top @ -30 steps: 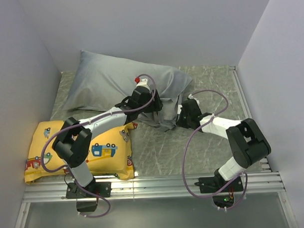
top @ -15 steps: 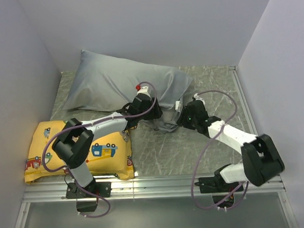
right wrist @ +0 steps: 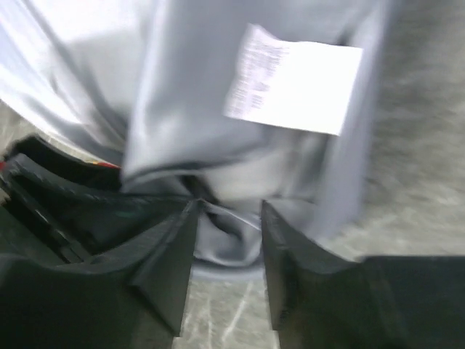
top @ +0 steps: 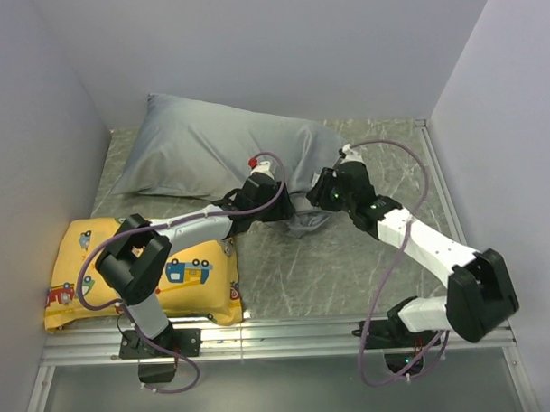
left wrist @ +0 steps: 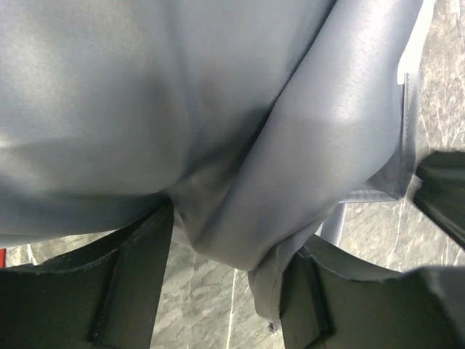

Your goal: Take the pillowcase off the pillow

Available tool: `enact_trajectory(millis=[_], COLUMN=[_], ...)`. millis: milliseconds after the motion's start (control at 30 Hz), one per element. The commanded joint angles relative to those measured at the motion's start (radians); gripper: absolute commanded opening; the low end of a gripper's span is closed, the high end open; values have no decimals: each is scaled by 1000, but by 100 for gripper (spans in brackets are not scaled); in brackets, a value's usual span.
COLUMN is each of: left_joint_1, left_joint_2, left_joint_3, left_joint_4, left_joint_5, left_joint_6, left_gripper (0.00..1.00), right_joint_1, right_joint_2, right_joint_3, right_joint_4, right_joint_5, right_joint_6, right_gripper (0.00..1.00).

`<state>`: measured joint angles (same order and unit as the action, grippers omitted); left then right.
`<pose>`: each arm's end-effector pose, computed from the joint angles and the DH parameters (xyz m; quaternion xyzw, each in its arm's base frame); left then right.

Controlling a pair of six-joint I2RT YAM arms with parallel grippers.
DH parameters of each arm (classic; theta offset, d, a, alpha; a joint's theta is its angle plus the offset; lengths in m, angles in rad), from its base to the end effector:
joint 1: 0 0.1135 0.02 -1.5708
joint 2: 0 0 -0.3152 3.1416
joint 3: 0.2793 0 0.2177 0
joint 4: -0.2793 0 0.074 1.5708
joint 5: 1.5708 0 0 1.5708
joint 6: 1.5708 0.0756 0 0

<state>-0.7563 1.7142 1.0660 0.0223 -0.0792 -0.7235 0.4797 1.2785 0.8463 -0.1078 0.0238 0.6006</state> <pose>0.2872 -0.2627 0.2595 -0.0034 0.8899 -0.2805 0.3596 0.2427 0.1242 0.3053 0.0584 0.8681 0.2446 0.4280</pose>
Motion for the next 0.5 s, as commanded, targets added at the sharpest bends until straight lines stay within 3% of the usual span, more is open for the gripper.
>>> enact_trajectory(millis=[0,133,333,367,467], left_joint_1=[-8,-15,-28,-32,-46], left_joint_2=[4,-8,-24,-22,-19], left_joint_3=[18,3,-18,-17,-17], left_joint_4=[2,7,13,14,10], left_joint_5=[24,35,52,56,56], left_joint_6=[-17,-24,-30,-28,-30], left_gripper=[60,56,48,46,41], right_joint_1=[14,17,16,17,19], right_joint_2=[90,153,165,179,211], right_joint_3=[85,68,-48,-55,-70], right_joint_4=[56,92,197,221,275], right_joint_5=[-21,-13,2,5,4], right_joint_6=[-16,-13,-13,-18,-30], right_gripper=[42,40,58,66,76])
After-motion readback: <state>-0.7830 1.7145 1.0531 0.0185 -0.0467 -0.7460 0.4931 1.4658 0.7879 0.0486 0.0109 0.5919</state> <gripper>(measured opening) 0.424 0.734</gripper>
